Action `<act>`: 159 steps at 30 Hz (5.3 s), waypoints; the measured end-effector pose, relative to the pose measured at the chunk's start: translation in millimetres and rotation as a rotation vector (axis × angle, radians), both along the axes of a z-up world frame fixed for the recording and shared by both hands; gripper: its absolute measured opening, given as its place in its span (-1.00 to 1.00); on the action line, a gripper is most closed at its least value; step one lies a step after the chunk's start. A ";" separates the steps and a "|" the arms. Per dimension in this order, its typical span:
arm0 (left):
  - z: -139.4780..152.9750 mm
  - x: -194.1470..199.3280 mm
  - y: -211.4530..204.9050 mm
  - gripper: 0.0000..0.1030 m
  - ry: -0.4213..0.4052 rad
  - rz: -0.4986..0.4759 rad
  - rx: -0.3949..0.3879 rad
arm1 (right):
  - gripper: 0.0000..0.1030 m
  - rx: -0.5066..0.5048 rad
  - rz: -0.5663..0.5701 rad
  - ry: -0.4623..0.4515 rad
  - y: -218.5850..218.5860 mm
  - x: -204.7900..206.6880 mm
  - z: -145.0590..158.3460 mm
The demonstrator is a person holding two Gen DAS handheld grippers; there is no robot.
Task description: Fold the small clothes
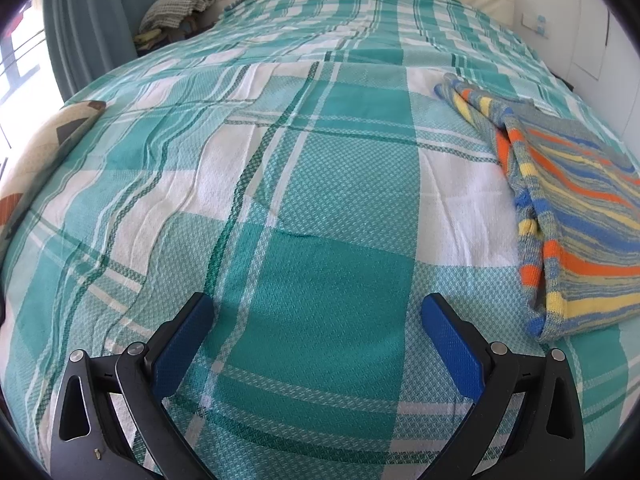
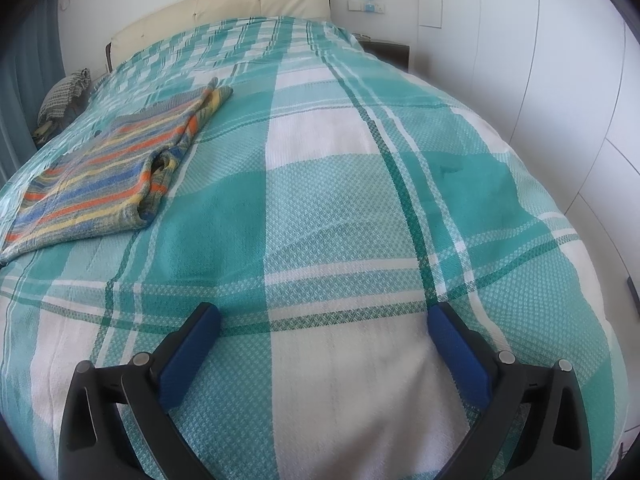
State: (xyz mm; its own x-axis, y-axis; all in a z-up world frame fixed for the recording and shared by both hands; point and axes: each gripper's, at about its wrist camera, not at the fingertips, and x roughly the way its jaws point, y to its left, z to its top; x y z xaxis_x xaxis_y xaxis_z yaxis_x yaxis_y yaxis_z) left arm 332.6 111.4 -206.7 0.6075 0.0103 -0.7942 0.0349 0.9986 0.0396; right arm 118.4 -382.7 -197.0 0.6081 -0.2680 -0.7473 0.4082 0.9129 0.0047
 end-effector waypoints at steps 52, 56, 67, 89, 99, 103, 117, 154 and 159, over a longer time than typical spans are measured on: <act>2.4 -0.7 -1.7 0.99 0.066 0.014 -0.001 | 0.99 0.034 0.008 -0.027 -4.7 -2.9 1.3; 14.3 -33.1 -0.8 0.99 0.096 0.040 0.001 | 0.99 0.037 0.009 -0.030 -4.8 -3.4 1.9; 59.7 -130.1 -114.5 0.99 0.028 -0.281 0.004 | 1.00 0.036 0.010 -0.029 -4.3 -2.8 2.3; 79.4 -135.4 -330.0 0.99 -0.100 -0.751 0.018 | 0.98 0.145 0.187 0.016 -29.3 55.5 65.9; 30.4 -95.4 -399.8 0.21 -0.001 -0.781 0.005 | 0.44 0.568 0.364 0.132 -50.9 245.6 49.5; 39.3 -86.1 -389.3 -0.82 -0.001 -0.726 -0.092 | -0.38 0.653 0.308 0.108 -41.7 290.3 25.9; 86.9 -48.6 -138.4 -0.84 -0.012 -0.216 -0.556 | -0.82 0.503 0.603 0.047 158.1 355.7 119.1; 78.4 42.7 -88.7 0.83 0.026 -0.167 -0.212 | -0.19 0.092 0.612 -0.021 231.2 249.4 88.7; 26.2 83.6 -82.1 0.85 0.167 -0.080 -0.165 | -0.03 0.168 0.571 0.128 235.5 286.3 39.3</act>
